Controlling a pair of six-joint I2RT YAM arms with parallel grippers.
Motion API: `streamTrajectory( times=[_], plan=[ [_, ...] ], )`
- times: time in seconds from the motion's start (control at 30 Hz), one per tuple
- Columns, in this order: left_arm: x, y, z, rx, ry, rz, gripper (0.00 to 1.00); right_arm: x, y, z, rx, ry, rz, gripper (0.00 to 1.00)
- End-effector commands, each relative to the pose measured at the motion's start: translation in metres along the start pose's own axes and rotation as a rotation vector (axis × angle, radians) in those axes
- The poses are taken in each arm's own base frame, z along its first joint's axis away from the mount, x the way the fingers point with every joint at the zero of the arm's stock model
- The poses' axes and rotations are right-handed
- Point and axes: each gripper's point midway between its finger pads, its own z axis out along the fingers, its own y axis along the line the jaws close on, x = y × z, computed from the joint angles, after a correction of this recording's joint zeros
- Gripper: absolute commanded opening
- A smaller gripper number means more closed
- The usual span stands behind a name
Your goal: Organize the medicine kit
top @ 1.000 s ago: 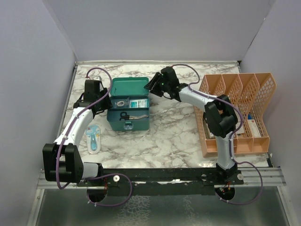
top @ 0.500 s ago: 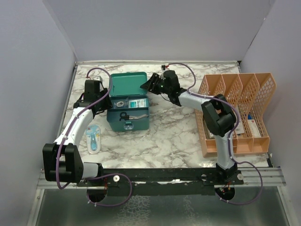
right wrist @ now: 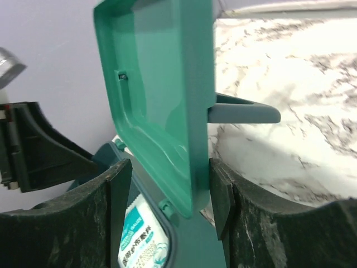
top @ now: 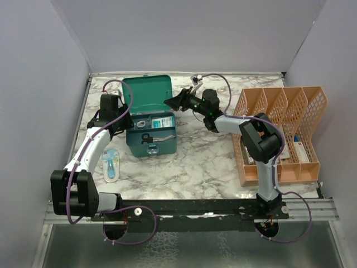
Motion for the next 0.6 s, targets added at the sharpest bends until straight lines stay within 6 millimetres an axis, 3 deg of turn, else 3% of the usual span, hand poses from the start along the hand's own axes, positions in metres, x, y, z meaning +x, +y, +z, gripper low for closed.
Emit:
streamTrajectory(
  times=[0.0,0.57],
  plan=[
    [-0.015,-0.006,-0.001,0.031,-0.041,-0.005,0.43,-0.046,0.055,-0.002,-0.185,-0.119,-0.119,0.58],
    [-0.025,-0.005,-0.016,0.015,-0.082,0.004,0.45,-0.053,0.08,-0.009,-0.294,-0.071,-0.366,0.59]
  ],
)
